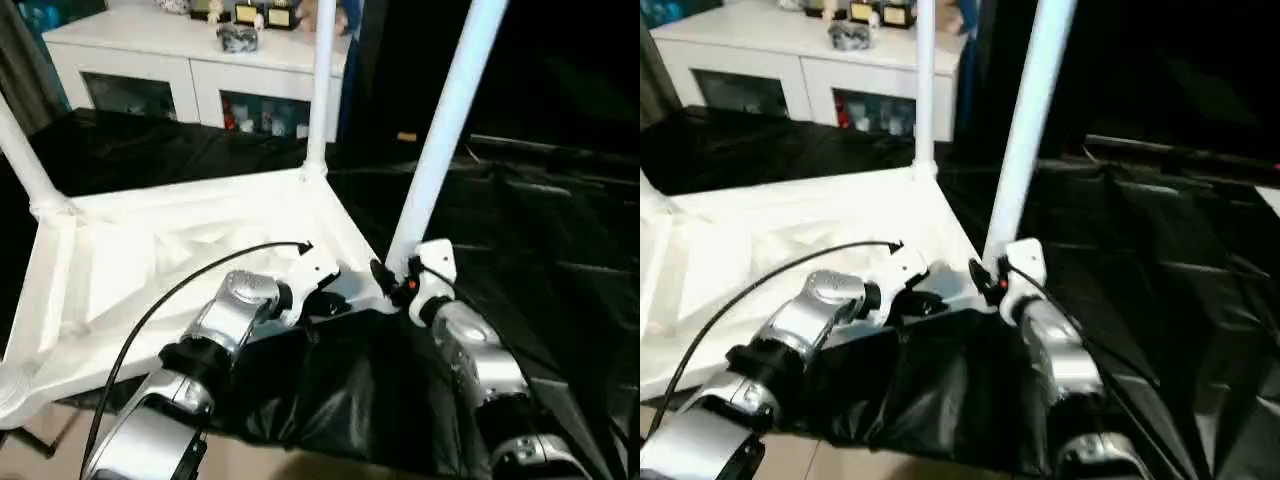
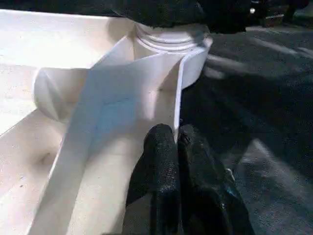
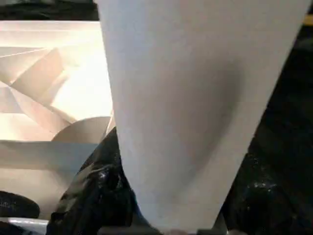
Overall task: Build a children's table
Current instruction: Rotate leg to tighten
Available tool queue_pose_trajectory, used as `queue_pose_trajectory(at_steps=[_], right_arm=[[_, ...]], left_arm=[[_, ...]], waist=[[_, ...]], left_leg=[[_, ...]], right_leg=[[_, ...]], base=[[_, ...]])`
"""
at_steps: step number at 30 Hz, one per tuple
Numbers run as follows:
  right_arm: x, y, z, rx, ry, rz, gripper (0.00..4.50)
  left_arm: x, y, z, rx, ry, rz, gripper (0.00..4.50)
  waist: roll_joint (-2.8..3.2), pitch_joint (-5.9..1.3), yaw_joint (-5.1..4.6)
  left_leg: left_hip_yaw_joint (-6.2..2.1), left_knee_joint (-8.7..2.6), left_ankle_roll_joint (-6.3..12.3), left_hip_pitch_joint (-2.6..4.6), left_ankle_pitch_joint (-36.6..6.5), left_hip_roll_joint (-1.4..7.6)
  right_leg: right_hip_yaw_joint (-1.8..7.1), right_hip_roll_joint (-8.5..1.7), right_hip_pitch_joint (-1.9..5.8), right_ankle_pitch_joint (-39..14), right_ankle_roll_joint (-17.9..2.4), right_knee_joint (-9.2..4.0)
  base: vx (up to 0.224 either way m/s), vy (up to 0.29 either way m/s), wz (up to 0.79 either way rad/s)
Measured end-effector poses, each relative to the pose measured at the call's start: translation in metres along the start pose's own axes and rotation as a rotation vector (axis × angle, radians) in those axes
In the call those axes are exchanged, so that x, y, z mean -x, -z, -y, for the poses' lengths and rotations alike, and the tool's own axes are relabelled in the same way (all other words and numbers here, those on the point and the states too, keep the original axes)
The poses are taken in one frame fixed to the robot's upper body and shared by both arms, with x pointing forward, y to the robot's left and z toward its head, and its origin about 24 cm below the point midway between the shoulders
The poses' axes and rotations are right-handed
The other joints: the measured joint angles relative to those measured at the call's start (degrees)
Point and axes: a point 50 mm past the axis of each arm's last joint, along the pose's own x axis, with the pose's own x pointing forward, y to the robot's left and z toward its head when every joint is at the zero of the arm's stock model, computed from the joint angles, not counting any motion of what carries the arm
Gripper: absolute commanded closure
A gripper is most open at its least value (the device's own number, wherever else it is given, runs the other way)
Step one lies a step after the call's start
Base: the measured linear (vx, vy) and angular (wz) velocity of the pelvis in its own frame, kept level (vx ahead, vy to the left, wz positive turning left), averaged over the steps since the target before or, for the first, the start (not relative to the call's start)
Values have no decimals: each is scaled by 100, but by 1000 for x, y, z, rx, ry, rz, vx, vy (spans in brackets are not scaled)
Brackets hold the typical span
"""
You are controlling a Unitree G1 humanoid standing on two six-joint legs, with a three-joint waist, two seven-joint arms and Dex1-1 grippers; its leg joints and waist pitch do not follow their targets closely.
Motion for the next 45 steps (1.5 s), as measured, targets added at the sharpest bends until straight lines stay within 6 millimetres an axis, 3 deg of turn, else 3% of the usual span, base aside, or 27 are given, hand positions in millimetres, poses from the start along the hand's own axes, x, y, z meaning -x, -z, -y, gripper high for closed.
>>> queue_pose_trajectory(at_steps=[1, 2, 3, 4, 6, 10, 19, 23, 32, 42, 45], right_arm=[[0, -3, 1, 7, -4, 15, 182], [-1, -6, 0, 9, -17, 27, 182], [-1, -9, 0, 11, -29, 46, 182], [0, -10, 1, 8, -49, 54, 168], [3, -10, 3, 13, -93, 51, 155], [13, -13, 8, 88, -264, 30, 114], [37, -15, 9, 232, -625, -73, 114], [43, -16, 11, 258, -728, -120, 138], [48, -16, 13, 255, -822, -175, 198], [48, -13, 10, 215, -830, -167, 203], [46, -7, 7, 151, -737, -111, 206]], left_arm=[[0, -1, 0, -5, 2, 8, 450], [2, -1, -1, -3, 4, 16, 450], [3, -4, -1, -11, 10, 25, 450], [4, -5, -1, -19, 19, 27, 450], [7, -6, -2, -37, 32, 21, 450], [18, -1, -3, -68, 90, 45, 450], [40, 8, -1, -138, 266, 35, 450], [47, 11, -1, -151, 323, 24, 450], [53, 13, -1, -154, 378, 14, 450], [52, 13, -2, -129, 390, 8, 450], [51, 13, -4, -109, 358, 3, 450]], waist=[[2, -3, 93], [100, -44, 185], [232, -77, 184], [223, -123, 167], [189, -124, 139], [214, -109, 71], [227, -101, 96], [219, -96, 99], [206, -87, 163], [205, -88, 209], [198, -93, 203]], left_leg=[[-67, 326, 118, -9, -177, 15], [-200, 432, 183, -30, -244, -20], [-364, 298, 37, -42, -202, -101], [-351, 156, -72, -40, -122, -102], [-306, 137, -55, -68, -92, -66], [-228, 88, -74, -70, -105, -34], [-181, 75, -31, -123, -88, 11], [-171, 80, -15, -126, -98, 10], [-139, 88, -15, -124, -98, 21], [-122, 90, -15, -120, -98, 29], [-121, 99, -17, -112, -96, 33]], right_leg=[[-30, 13, -133, -23, 4, -5], [-79, 10, -160, -21, 5, -21], [-205, 14, -200, -14, 6, -90], [-163, 45, -241, 128, -61, -181], [-112, 104, -239, 304, -108, -239], [-118, 111, -251, 302, -124, -269], [-149, 117, -264, 282, -149, -331], [-149, 110, -264, 281, -151, -338], [-146, 105, -265, 281, -152, -330], [-145, 105, -270, 281, -152, -322], [-143, 105, -265, 282, -154, -310]], base=[[8, -120, -15], [73, 8, -45], [73, 8, -45], [92, 14, -21], [0, 0, 0], [0, 0, 0], [0, 0, 0], [0, 0, 0], [0, 0, 0], [0, 0, 0], [0, 0, 0]])
